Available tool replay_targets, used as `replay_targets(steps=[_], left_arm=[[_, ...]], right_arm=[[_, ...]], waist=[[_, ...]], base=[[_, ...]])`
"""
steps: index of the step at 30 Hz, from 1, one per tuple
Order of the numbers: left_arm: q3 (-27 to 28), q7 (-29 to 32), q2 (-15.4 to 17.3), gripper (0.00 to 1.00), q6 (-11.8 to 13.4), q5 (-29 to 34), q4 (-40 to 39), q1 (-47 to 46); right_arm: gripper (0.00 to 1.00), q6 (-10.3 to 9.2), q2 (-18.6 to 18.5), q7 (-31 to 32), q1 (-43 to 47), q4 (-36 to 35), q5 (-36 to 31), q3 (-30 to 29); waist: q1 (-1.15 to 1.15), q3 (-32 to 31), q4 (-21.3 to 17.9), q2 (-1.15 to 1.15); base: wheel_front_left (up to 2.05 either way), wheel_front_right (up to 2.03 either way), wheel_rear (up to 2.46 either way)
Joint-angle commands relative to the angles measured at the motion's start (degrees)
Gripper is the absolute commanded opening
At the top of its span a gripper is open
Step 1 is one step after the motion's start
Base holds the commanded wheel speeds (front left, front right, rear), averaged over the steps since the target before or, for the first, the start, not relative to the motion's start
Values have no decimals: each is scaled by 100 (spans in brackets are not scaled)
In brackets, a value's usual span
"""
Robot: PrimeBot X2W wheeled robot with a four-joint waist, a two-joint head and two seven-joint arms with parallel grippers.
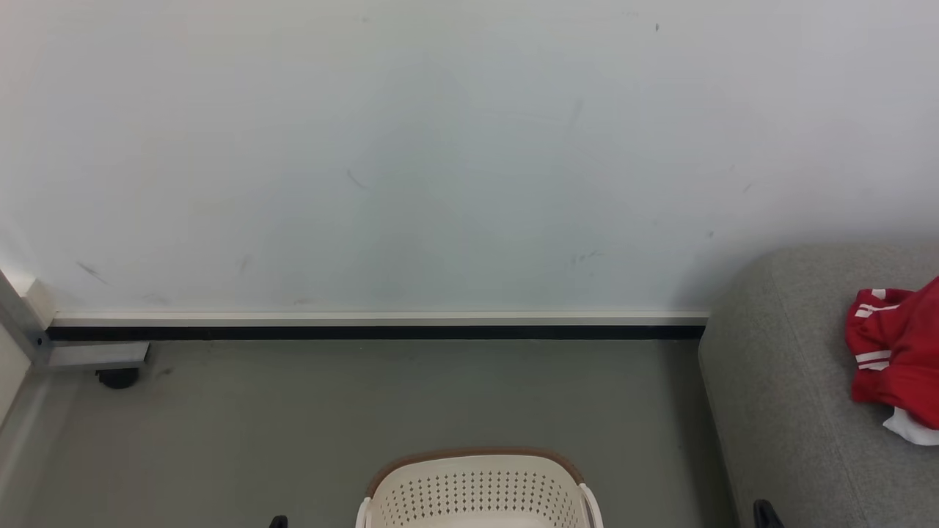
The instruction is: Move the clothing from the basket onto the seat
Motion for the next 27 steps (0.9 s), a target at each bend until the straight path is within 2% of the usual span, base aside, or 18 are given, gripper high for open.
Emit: replay_targets(steps=[1,17,27], left_arm=[[41,67,10,0,-20,-320,-108,-136],[72,463,0,0,-103,-1991,-281,-200],[102,671,-5,0,-148,-2807,-347,-246]], right_arm=[[0,0,-16,20,-54,-136,346,-53],[0,0,-52,191,-67,-286,2130,-294],[0,0,-69,277,-76,-354,2994,-413]], waist=[[0,10,-12,-1],[0,91,-107,-1],[0,136,-160,-1]], base=[[0,0,0],[0,0,0],[0,0,0]])
